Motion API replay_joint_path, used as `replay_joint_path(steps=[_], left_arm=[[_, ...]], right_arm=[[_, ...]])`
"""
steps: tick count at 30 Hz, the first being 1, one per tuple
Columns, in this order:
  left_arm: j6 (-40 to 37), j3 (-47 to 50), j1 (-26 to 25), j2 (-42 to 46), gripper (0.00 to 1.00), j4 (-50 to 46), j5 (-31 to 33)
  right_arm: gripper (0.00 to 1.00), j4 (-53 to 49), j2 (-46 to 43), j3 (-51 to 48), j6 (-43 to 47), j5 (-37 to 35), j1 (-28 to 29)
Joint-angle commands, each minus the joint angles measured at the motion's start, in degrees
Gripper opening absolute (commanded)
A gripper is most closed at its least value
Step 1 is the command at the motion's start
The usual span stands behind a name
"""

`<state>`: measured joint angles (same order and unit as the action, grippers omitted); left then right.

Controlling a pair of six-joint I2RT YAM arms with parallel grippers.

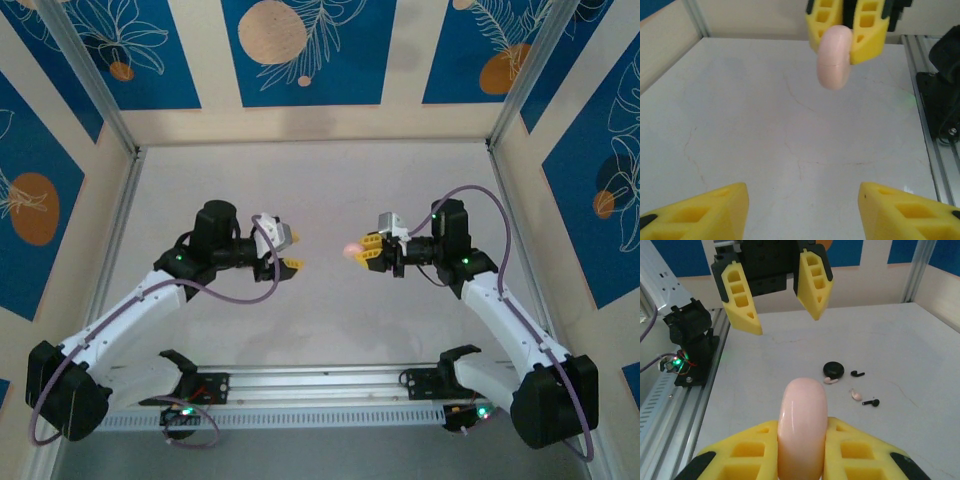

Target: Insert wireless bluetooth earbuds into charging case

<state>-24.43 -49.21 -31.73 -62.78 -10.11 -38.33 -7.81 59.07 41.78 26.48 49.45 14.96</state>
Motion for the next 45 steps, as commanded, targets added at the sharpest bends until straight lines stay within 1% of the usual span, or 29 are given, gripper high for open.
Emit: replay_joint_path(steps=[1, 9, 14, 20, 22, 26, 30, 40, 45], left_arm=[[-6.29, -0.09, 0.28, -0.53, 0.58, -1.53, -4.34], [-12.28, -1.39, -0.09, -2.38, 0.57, -5.27, -8.13], [-13.66, -2.63, -0.57, -3.69, 0.57, -5.79, -9.30], [-13.24, -4.34, -1.60, -5.49, 0.57, -5.28, -11.41], [-12.48, -4.75, -2.03, -5.85, 0.57, -4.47, -11.99], [-9.74, -4.33, -2.97, -6.21, 0.55, -0.73, -13.46], [-7.36, -3.77, -3.99, -6.80, 0.55, 2.11, -14.23], [-0.80, -1.29, -4.76, -7.99, 0.54, 10.97, -14.45], [0.25, -1.33, -5.15, -8.74, 0.50, 10.99, -14.96]], right_arm=[[0.15, -6.10, 1.00, 2.85, 5.58, 2.93, 1.00], [0.15, -7.82, 4.04, 6.39, 8.91, 4.75, 3.39], [0.15, -8.92, 6.43, 8.60, 9.87, 5.95, 5.15], [0.14, -9.06, 9.01, 10.24, 10.66, 7.46, 7.46], [0.13, -7.99, 9.78, 10.42, 10.33, 7.42, 8.04], [0.13, -2.78, 10.52, 9.19, 7.67, 7.37, 8.70], [0.13, 1.32, 10.80, 7.99, 5.86, 5.69, 9.36], [0.13, 1.60, 11.16, 7.62, 6.19, 6.39, 10.49], [0.13, 1.57, 11.11, 7.75, 6.22, 6.43, 10.56]])
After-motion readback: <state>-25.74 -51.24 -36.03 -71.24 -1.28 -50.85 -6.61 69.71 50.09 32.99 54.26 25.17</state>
